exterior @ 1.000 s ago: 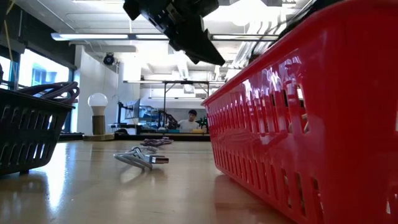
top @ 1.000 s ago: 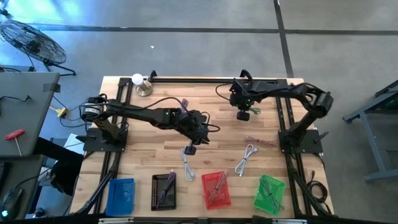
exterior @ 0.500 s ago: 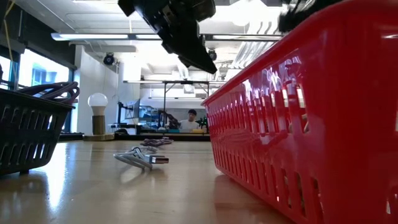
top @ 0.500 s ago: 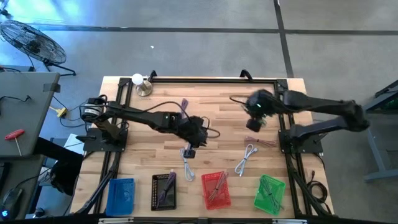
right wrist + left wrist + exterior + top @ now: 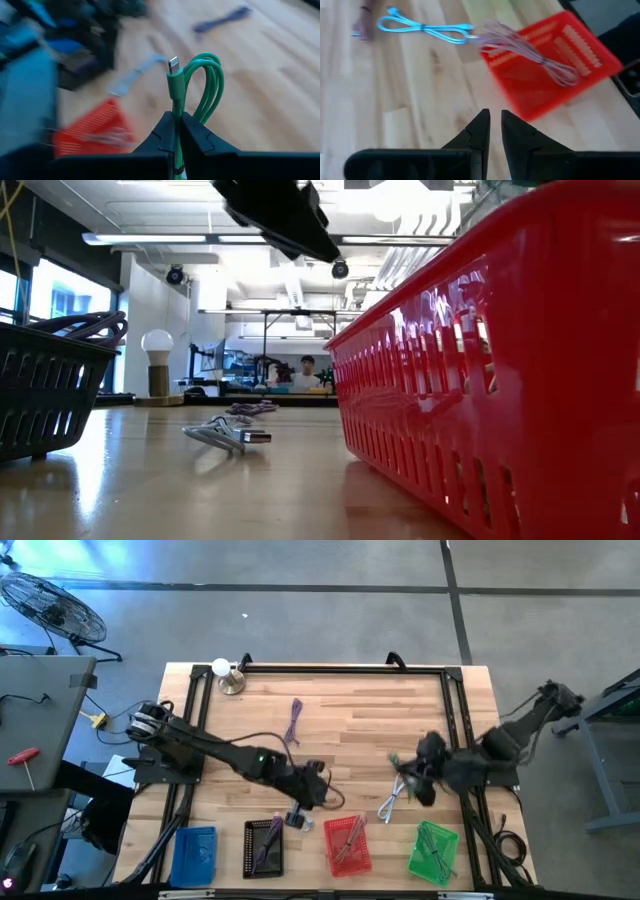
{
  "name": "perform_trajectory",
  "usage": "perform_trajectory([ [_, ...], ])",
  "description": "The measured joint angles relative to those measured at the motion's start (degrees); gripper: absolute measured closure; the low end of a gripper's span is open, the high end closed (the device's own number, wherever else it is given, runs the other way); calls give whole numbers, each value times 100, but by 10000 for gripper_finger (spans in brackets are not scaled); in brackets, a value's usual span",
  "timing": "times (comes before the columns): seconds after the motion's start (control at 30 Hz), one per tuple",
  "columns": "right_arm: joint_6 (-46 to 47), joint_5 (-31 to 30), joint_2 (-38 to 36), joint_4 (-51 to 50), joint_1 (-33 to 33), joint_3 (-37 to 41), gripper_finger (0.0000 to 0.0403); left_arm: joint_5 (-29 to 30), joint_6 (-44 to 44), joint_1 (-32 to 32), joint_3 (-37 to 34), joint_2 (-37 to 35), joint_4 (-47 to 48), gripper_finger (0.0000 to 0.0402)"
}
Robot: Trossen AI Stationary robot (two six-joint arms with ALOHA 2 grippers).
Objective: Pick & Place USB Port
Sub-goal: Put the green charger cable into the green bin
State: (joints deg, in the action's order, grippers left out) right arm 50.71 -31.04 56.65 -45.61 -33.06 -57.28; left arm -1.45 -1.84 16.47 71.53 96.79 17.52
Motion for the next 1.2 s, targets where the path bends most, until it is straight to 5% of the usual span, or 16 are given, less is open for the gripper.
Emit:
perform_trajectory([
  [0.3, 938, -1173, 930, 1736, -1506, 0, 403, 868, 102, 883, 0, 2, 221, 357],
  [0.7, 4027, -1841, 1806, 776, -2504, 0, 402, 1243, 238, 1730, 0, 2, 207, 357],
  [1.2, 6675, 468, 2228, -1151, -2494, -185, 402, 1301, 202, 1879, 0, 2, 199, 357],
])
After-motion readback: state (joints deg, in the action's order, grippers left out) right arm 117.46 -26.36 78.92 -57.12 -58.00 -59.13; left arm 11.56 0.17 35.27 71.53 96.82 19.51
